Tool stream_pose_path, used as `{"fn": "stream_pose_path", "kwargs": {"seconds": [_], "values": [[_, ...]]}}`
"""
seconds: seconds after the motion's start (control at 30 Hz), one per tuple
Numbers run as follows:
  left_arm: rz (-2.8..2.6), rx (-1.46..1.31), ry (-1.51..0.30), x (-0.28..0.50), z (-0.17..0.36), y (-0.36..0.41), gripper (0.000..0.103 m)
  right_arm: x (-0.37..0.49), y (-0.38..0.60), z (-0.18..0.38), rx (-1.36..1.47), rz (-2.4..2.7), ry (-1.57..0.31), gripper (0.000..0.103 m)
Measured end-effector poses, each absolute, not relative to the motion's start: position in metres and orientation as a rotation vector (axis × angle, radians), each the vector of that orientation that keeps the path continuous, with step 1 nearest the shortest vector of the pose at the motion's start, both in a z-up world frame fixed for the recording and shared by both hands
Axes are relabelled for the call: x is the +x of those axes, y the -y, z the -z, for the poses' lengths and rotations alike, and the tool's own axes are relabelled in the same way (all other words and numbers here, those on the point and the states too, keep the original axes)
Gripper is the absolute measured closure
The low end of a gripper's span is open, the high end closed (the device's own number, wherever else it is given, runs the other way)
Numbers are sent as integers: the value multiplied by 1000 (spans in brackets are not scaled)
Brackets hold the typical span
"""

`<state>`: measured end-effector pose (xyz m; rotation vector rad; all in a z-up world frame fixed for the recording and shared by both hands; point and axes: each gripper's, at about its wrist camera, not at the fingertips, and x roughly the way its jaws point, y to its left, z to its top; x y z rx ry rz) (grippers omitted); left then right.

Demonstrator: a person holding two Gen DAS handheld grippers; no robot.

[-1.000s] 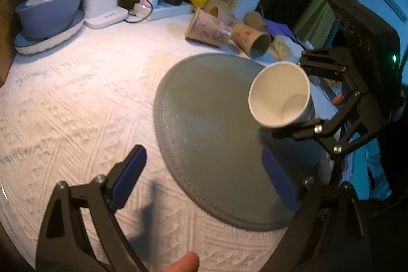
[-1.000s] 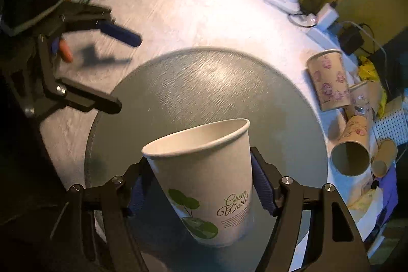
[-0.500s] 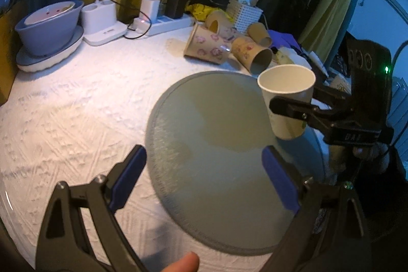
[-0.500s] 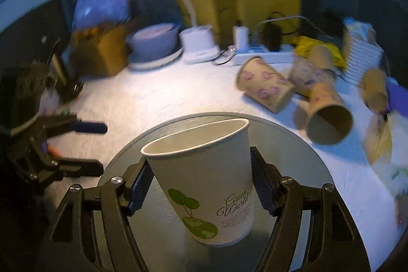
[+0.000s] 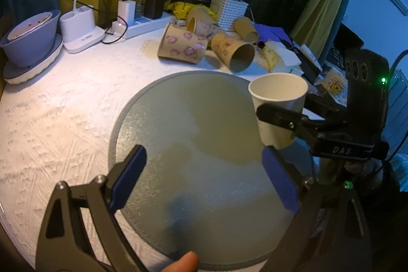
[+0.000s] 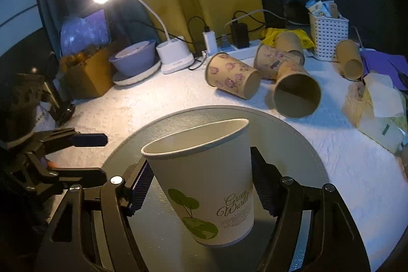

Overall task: Flip cup upright
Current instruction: 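Lower the upright white cup onto the grey mat with the right gripper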

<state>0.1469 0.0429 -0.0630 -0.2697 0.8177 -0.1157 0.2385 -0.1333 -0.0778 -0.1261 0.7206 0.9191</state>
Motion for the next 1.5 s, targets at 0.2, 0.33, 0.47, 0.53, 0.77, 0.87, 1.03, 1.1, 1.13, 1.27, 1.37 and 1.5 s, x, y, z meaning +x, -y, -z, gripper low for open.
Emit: {"fn": "stream_pose_path", "kwargs": {"seconds": [0.2, 0.33, 0.47, 0.53, 0.77, 0.87, 1.03, 1.1, 1.13, 1.27, 1.37, 1.5], "values": [[115, -265, -820, 148, 62, -41, 10, 240, 138, 81, -103, -917, -722, 29], [116, -265, -820, 148, 62, -41, 10, 238, 138, 82, -106, -920, -722, 29], [124, -265, -818, 147, 61, -40, 10, 235, 136, 82, -128, -906, -720, 29], [131, -268, -818, 146, 61, -40, 10, 234, 137, 81, -132, -900, -719, 29], [154, -267, -817, 141, 62, -34, 10, 228, 144, 81, -172, -837, -726, 27], [162, -267, -809, 136, 60, -32, 10, 222, 146, 84, -200, -813, -729, 20], [162, -261, -789, 125, 55, -27, 10, 209, 152, 81, -210, -796, -728, 19], [162, -256, -782, 120, 53, -25, 10, 204, 156, 79, -210, -787, -723, 19], [161, -253, -778, 118, 52, -24, 10, 201, 157, 78, -209, -782, -720, 19], [156, -244, -759, 107, 49, -18, 10, 187, 165, 72, -207, -765, -712, 19], [150, -240, -740, 99, 44, -15, 10, 176, 170, 68, -201, -752, -708, 19], [138, -229, -697, 86, 37, -10, 10, 163, 176, 62, -198, -734, -702, 19]]}}
